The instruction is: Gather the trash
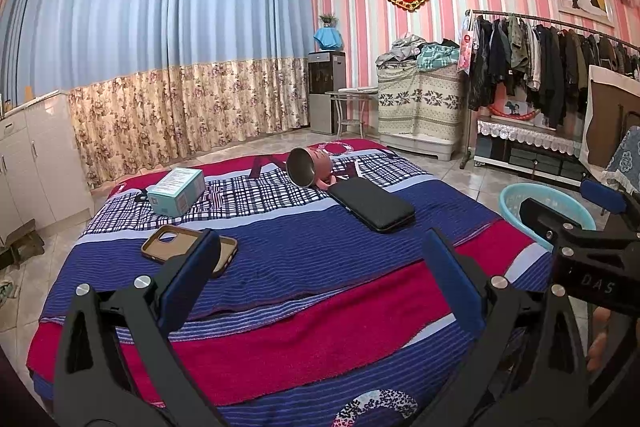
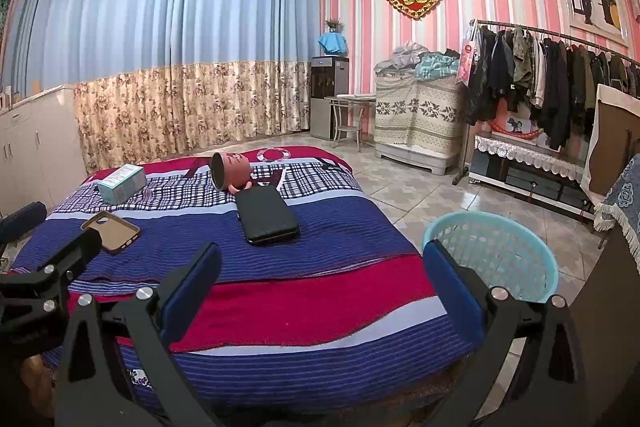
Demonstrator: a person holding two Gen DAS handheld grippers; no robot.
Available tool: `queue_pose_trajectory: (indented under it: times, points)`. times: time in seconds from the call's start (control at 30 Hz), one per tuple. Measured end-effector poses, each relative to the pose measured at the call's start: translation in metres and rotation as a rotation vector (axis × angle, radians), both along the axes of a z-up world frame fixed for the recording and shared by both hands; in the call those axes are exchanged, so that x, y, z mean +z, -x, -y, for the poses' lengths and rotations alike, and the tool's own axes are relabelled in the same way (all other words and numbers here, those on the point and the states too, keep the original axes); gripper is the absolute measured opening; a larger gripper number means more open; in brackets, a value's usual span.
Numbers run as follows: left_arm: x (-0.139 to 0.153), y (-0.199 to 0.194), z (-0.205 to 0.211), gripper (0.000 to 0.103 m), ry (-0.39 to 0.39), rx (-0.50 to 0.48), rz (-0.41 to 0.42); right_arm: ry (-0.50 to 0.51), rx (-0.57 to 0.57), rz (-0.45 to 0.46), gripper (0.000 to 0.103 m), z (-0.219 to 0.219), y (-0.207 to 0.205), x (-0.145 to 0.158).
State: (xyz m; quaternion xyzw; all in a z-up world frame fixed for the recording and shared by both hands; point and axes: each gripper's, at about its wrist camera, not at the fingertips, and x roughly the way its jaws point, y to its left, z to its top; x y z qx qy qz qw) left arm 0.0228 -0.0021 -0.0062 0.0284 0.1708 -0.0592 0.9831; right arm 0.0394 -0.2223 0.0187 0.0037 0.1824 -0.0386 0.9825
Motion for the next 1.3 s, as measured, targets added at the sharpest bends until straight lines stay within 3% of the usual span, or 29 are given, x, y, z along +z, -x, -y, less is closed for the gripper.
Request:
queue_pose_trajectory:
  times: [1.3]
  points:
    - [0.0046,-0.0019,-0.0082,0.098,0.009,0.008,0.004,-0.004,0.010,0.000,0.098,-0.0051,-0.0039,-0.0003]
